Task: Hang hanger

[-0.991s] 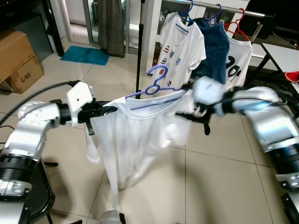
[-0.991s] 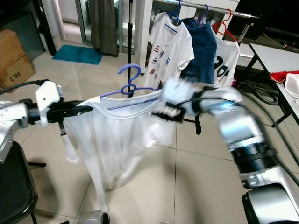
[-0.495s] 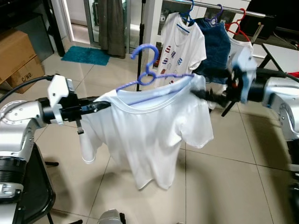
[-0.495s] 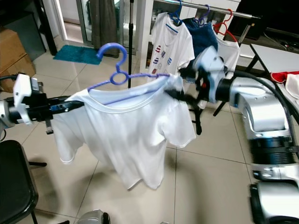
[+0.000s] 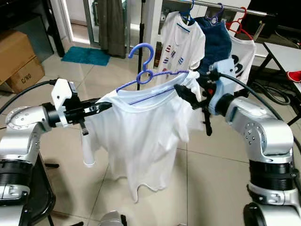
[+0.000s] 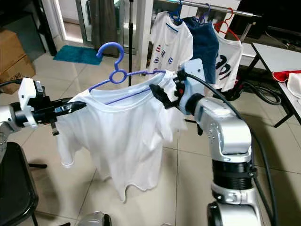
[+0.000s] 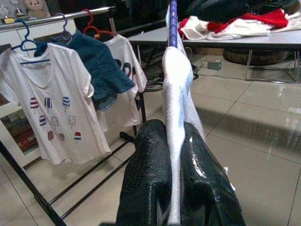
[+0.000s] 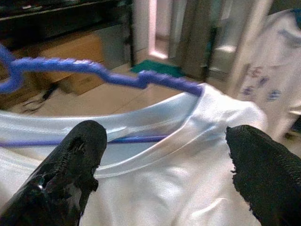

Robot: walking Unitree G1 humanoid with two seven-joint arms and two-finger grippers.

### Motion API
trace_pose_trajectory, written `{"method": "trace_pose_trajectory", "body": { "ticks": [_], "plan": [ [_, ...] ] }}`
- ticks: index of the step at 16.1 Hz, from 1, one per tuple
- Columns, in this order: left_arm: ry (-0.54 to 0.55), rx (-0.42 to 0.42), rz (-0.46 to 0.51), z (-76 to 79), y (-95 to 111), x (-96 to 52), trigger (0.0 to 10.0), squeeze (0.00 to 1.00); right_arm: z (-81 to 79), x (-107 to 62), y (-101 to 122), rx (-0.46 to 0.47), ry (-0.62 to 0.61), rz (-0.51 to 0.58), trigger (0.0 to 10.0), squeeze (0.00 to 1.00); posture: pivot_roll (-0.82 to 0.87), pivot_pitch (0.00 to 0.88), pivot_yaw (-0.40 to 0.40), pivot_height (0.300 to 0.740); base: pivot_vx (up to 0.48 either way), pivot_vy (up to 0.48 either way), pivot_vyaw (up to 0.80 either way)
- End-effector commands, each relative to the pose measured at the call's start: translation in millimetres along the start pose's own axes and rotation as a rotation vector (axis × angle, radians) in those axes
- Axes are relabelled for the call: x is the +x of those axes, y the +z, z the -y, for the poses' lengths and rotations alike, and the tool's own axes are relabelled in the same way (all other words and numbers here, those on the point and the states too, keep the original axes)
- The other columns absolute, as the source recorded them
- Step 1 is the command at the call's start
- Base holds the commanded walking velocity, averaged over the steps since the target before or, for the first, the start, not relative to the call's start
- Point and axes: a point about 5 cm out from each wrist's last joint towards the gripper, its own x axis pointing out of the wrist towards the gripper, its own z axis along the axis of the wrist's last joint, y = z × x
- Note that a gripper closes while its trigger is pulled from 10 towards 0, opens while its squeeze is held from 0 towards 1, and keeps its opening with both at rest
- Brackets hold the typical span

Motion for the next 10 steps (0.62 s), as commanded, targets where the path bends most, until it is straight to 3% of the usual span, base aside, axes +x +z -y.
{"method": "trace_pose_trajectory", "body": {
  "ticks": [1,3,4,5,6,7,8,9,10],
  "plan": [
    [-0.009,0.030,0.031,0.4,9,7.4,0.0,0.00,6.6,-4.6,-1,0.001,-0.104,0.002,10.0,0.00,-0.02,0.000,-0.033,0.740,0.000,0.000,0.00],
    [0.000,0.036,0.035,-0.1,10,9.9,0.0,0.00,3.9,-5.6,-1,0.000,-0.152,0.011,9.6,0.00,-0.02,0.000,-0.038,0.740,0.000,0.000,0.00],
    [0.004,0.035,0.039,0.0,11,10.4,0.0,0.00,2.3,-5.9,-1,0.004,-0.161,0.012,8.1,0.00,-0.02,0.000,-0.038,0.740,0.000,0.000,0.00],
    [0.002,0.029,0.052,1.6,12,12.6,0.0,0.00,-3.5,-2.9,-6,-0.003,-0.186,0.002,3.8,0.00,-0.01,0.000,-0.041,0.740,0.000,0.000,0.00],
    [0.000,0.026,0.058,2.7,13,13.6,0.0,0.00,-4.9,-0.9,-8,-0.026,-0.197,-0.008,3.1,0.00,-0.01,0.000,-0.042,0.740,0.000,0.000,0.00],
    [-0.004,0.023,0.061,3.9,13,14.5,0.0,0.00,-5.6,0.4,-10,-0.033,-0.202,-0.013,3.1,0.00,-0.01,0.000,-0.044,0.740,0.000,0.000,0.00],
    [-0.018,0.014,0.073,8.3,15,17.1,0.0,0.00,-8.1,4.8,-14,-0.019,-0.211,-0.013,8.4,0.00,-0.01,0.000,-0.047,0.740,0.000,0.000,0.00],
    [-0.022,0.012,0.074,9.6,15,17.6,0.0,0.00,-9.0,6.3,-13,0.000,-0.214,-0.007,10.0,0.00,-0.01,0.000,-0.047,0.740,0.000,0.000,0.00],
    [-0.028,0.008,0.079,12.1,16,19.3,0.0,0.00,-11.9,9.8,-12,0.050,-0.215,0.005,10.0,0.00,-0.01,0.000,-0.047,0.740,0.000,0.000,0.00]
  ]
}}
